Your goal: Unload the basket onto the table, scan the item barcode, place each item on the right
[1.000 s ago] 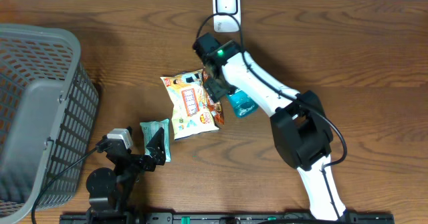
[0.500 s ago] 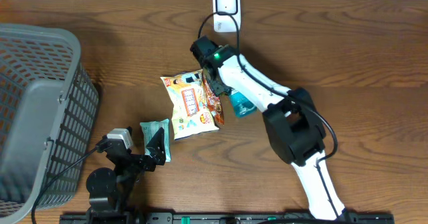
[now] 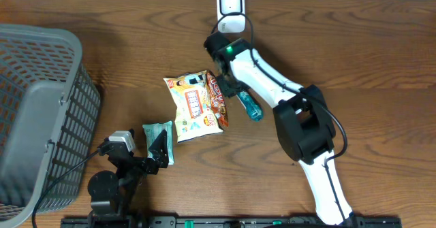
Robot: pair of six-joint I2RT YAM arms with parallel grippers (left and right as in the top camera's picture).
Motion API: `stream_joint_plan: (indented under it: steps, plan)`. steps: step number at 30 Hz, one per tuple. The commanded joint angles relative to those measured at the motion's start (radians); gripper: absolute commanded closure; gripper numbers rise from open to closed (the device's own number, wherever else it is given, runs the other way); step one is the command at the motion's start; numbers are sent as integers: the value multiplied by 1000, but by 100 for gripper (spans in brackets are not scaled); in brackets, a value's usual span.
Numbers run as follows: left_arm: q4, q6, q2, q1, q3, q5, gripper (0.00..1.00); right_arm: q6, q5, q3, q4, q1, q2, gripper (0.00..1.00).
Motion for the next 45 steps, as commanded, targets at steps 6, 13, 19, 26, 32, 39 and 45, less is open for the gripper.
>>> stream_joint_plan:
  steps: [6,13,19,26,32,39,45]
  plan:
    - [-23,2,-3,-2,-10,-2,2,-124,-103,61,-100,-31,50,87]
    - [-24,2,-3,-2,-10,-2,2,-207,-293,129,-132,-44,47,99]
    - [-24,2,-3,-2,-10,-2,2,-330,-556,266,-230,-78,-2,99]
    - [-24,2,-3,-2,-10,-2,2,-470,-833,266,-402,-131,-122,99]
    - [-24,2,-3,-2,-10,-2,2,-652,-1048,264,-595,-175,-195,98]
    - [-24,2,-3,-2,-10,-2,2,-650,-1152,222,-597,-189,-224,98]
    - [-24,2,-3,-2,-10,-2,2,-650,-1185,171,-597,-189,-228,98]
